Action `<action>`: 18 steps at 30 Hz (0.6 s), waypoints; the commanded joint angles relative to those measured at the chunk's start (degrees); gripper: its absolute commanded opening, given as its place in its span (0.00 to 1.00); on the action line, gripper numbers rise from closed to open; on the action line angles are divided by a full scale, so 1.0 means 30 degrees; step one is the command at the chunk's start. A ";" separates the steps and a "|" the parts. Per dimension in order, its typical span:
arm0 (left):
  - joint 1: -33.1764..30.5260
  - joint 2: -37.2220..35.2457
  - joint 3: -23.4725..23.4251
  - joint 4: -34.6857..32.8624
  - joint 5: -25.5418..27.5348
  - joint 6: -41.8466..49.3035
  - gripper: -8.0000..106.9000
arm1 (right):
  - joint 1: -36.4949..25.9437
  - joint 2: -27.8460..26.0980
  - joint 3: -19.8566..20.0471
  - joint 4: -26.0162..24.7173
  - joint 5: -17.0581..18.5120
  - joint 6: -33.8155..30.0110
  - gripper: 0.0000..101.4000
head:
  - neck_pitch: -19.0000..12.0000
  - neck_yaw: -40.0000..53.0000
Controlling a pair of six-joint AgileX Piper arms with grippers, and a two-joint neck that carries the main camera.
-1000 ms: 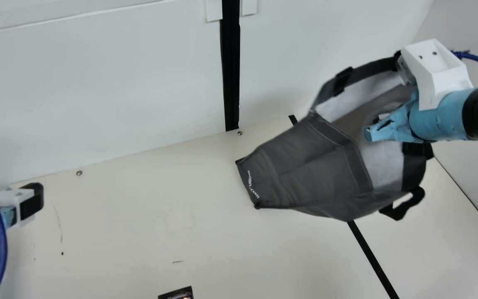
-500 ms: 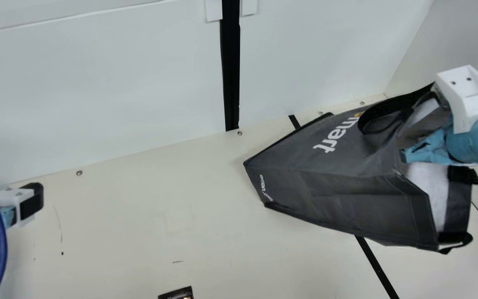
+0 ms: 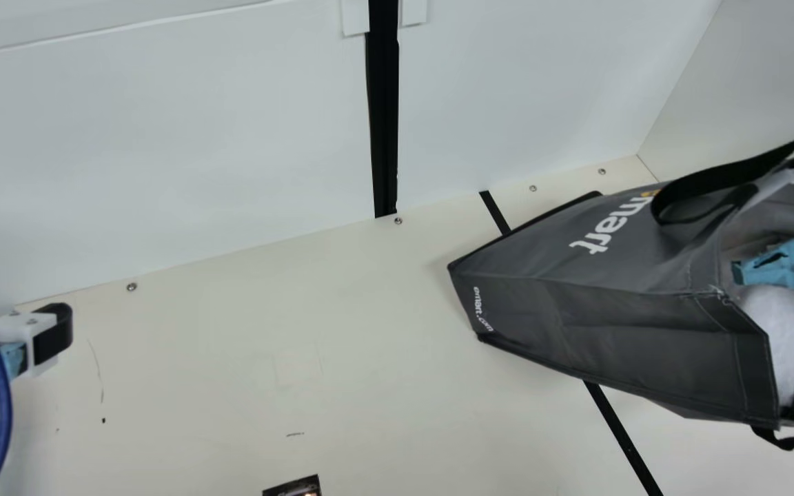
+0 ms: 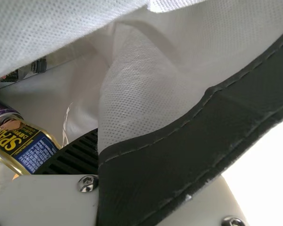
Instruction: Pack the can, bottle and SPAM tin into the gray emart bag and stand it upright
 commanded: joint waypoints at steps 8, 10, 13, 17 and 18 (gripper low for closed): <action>0.0000 0.0000 0.0000 0.0000 0.0000 0.0000 0.85 | -0.2664 -0.0043 -0.0222 0.0080 0.0005 -0.1208 0.00 | -0.0433 -0.0016; 0.0000 0.0000 0.0000 0.0000 0.0000 0.0000 0.85 | -0.3162 -0.0051 -0.0367 0.0078 0.0005 -0.1452 0.00 | -0.0433 -0.0016; 0.0000 0.0000 0.0000 0.0000 0.0000 0.0000 0.85 | -0.3797 -0.0078 -0.0652 0.0138 0.0005 -0.1798 0.00 | -0.0433 -0.0016; 0.0000 0.0000 0.0000 0.0000 0.0000 0.0000 0.85 | -0.4335 -0.0080 -0.1088 0.0531 0.0005 -0.2242 0.00 | -0.0433 -0.0016; 0.0000 0.0000 0.0000 0.0000 0.0000 0.0000 0.85 | -0.4363 -0.0043 -0.1225 0.0678 0.0005 -0.2310 0.00 | -0.0433 -0.0016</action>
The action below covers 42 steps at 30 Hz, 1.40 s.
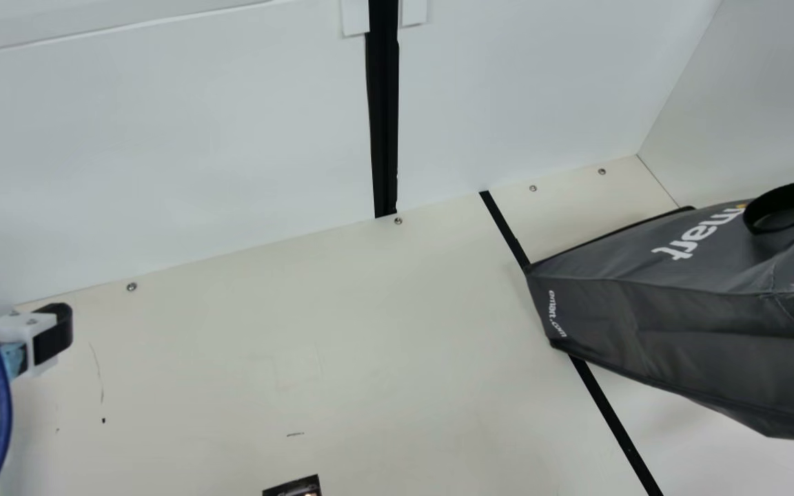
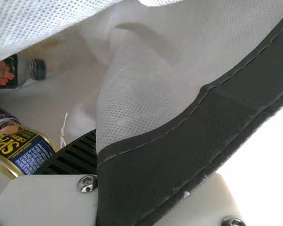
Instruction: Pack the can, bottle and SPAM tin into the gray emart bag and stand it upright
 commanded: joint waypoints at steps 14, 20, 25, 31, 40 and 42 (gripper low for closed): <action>0.0000 0.0000 0.0000 0.0000 0.0000 0.0000 0.85 | 0.2560 0.1742 -0.3426 0.2879 -0.0013 0.1567 0.00 | -0.0433 -0.0016; 0.0000 0.0000 0.0000 0.0000 0.0000 0.0000 0.85 | 0.3939 0.3145 -0.5063 0.2914 -0.0013 0.2568 0.00 | -0.0433 -0.0016; 0.0000 0.0000 0.0000 0.0000 0.0000 0.0000 0.85 | 0.5023 0.4480 -0.6199 0.2658 -0.0013 0.3343 0.00 | -0.0433 -0.0016; 0.0000 0.0000 0.0000 0.0000 0.0000 0.0000 0.85 | 0.5996 0.6155 -0.7520 0.2490 -0.0013 0.4117 0.00 | -0.0433 -0.0016; 0.0000 0.0000 0.0000 0.0000 0.0000 0.0000 0.85 | 0.6788 0.8661 -0.9777 0.3353 -0.0013 0.4896 0.00 | -0.0433 -0.0016; 0.0000 0.0000 0.0000 0.0000 0.0000 0.0000 0.85 | 0.6859 0.9167 -1.0178 0.3863 -0.0013 0.4969 0.00 | -0.0433 -0.0016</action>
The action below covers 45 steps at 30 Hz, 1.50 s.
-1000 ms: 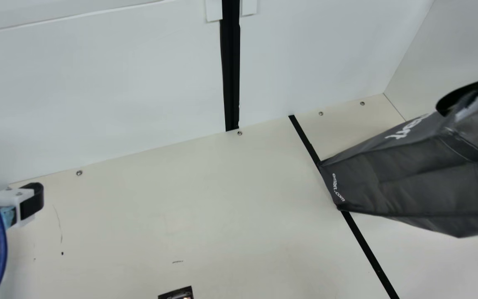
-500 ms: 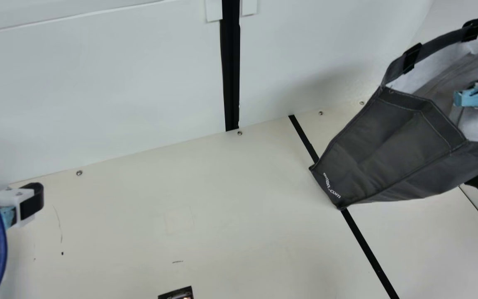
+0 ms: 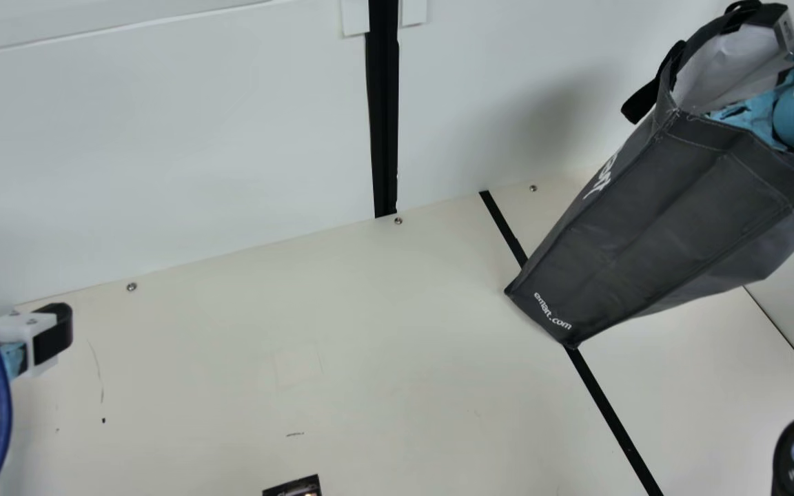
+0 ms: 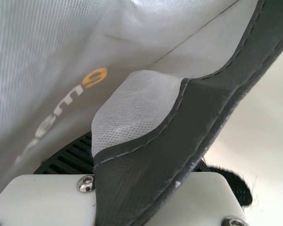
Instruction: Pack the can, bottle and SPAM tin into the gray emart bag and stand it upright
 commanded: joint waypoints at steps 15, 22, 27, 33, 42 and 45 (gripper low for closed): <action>0.0000 0.0000 0.0000 0.0000 0.0000 0.0000 0.85 | 0.0139 0.3140 -0.2825 0.3336 -0.0188 0.0404 0.23 | -0.0433 -0.0016; 0.0000 0.0000 0.0000 0.0000 0.0000 0.0000 0.85 | 0.0339 0.3291 -0.3729 0.3685 -0.0810 0.0344 0.46 | -0.0433 -0.0016; 0.0000 0.0000 0.0000 0.0000 0.0000 0.0000 0.85 | 0.0481 0.3173 -0.4368 0.3687 -0.1193 0.0154 0.63 | -0.0433 -0.0016; 0.0000 0.0000 0.0000 0.0000 0.0000 0.0000 0.85 | 0.0673 0.3057 -0.5133 0.3619 -0.1534 -0.0080 0.82 | -0.0433 -0.0016; 0.0000 0.0000 0.0000 0.0000 0.0000 0.0000 0.85 | 0.1252 0.2777 -0.6310 0.3609 -0.1900 -0.0475 0.94 | -0.0433 -0.0016; 0.0000 0.0000 0.0000 0.0000 0.0000 0.0000 0.85 | 0.1573 0.2654 -0.6718 0.3596 -0.1948 -0.0612 0.94 | -0.0433 -0.0016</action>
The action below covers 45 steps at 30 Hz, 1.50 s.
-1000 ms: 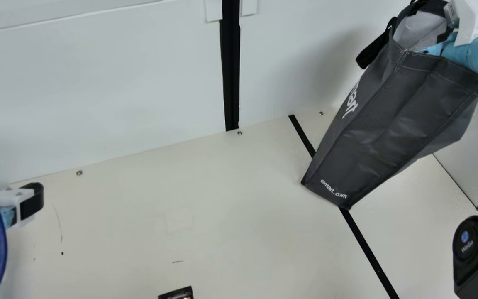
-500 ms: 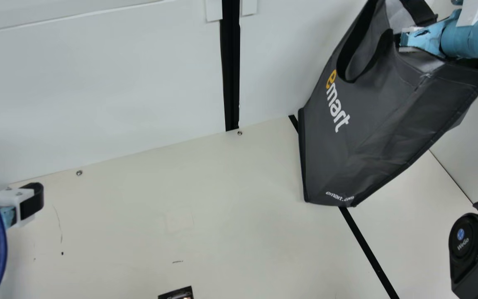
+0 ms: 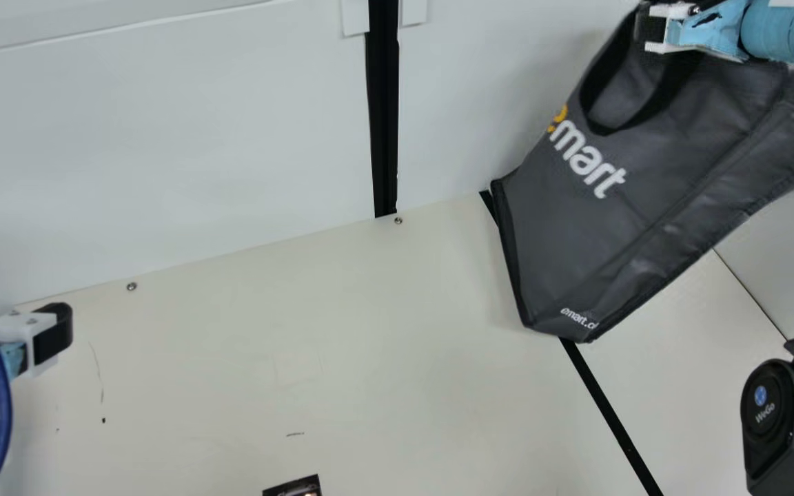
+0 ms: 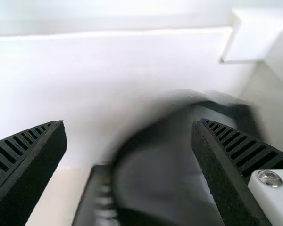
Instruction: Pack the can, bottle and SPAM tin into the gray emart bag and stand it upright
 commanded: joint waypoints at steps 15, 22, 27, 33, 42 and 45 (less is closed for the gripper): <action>0.0000 0.0000 0.0000 0.0000 0.0000 0.0000 0.85 | 0.2887 -0.0578 -0.0510 0.0005 0.0551 -0.0423 0.94 | -0.0433 -0.0046; 0.0000 0.0000 0.0000 0.0000 0.0000 0.0000 0.85 | 0.4567 -0.1159 0.0770 0.0163 0.0630 -0.0282 0.94 | -0.0433 -0.0046; 0.0000 0.0000 0.0000 0.0000 0.0000 0.0000 0.85 | 0.5784 -0.1830 0.2334 0.0191 0.0303 -0.0132 0.94 | -0.0433 -0.0046; 0.0000 0.0000 0.0000 0.0000 0.0000 0.0000 0.85 | 0.7091 -0.2915 0.4799 0.0205 -0.0450 -0.0028 0.94 | -0.0433 -0.0046; 0.0000 0.0000 0.0000 0.0000 0.0000 0.0000 0.85 | 0.8613 -0.5041 0.9047 0.0591 -0.1899 0.0231 0.94 | -0.0433 -0.0046; 0.0000 0.0000 0.0000 0.0000 0.0000 0.0000 0.85 | 0.8975 -0.5828 1.0475 0.0790 -0.2371 0.0285 0.94 | -0.0433 -0.0046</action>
